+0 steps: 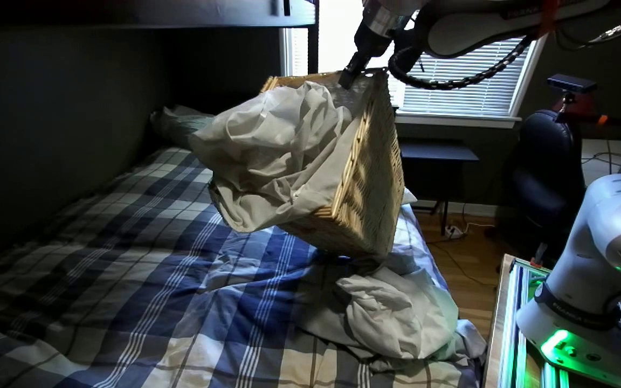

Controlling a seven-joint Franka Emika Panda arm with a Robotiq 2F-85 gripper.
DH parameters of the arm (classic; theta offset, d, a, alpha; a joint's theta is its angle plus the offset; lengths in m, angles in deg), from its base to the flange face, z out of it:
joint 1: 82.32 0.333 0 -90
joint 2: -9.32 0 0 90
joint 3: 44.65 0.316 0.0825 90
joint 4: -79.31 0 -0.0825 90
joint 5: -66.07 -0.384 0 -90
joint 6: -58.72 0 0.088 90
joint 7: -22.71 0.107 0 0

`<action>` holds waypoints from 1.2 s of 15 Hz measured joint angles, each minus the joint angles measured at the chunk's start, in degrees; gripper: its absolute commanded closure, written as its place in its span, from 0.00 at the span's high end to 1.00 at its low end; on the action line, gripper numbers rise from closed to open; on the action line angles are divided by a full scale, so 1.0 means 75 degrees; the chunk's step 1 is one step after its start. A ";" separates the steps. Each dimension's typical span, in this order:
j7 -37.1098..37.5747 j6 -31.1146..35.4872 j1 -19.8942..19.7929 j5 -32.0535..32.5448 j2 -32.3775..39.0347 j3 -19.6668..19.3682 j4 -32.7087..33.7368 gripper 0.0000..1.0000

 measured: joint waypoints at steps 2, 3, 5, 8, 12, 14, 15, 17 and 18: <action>-0.0008 0.0671 -0.0072 -0.0213 0.0038 -0.0128 -0.0302 0.04; -0.0026 0.0981 -0.0113 -0.0342 0.0058 -0.0214 -0.0441 0.04; -0.0150 0.1499 -0.0204 -0.0571 0.0060 -0.0373 -0.0656 0.04; -0.0504 0.2068 -0.0279 -0.0953 -0.0025 -0.0591 -0.0923 0.04; -0.1223 0.2473 -0.0270 -0.1412 -0.0200 -0.0712 -0.1232 0.04; -0.1442 0.2541 -0.0270 -0.1696 -0.0290 -0.0741 -0.1332 0.04; -0.1514 0.2542 -0.0270 -0.1818 -0.0319 -0.0756 -0.1349 0.17; -0.1796 0.2575 -0.0239 -0.1975 -0.0341 -0.0775 -0.1353 0.17; -0.1868 0.2591 -0.0218 -0.2014 -0.0340 -0.0775 -0.1355 0.17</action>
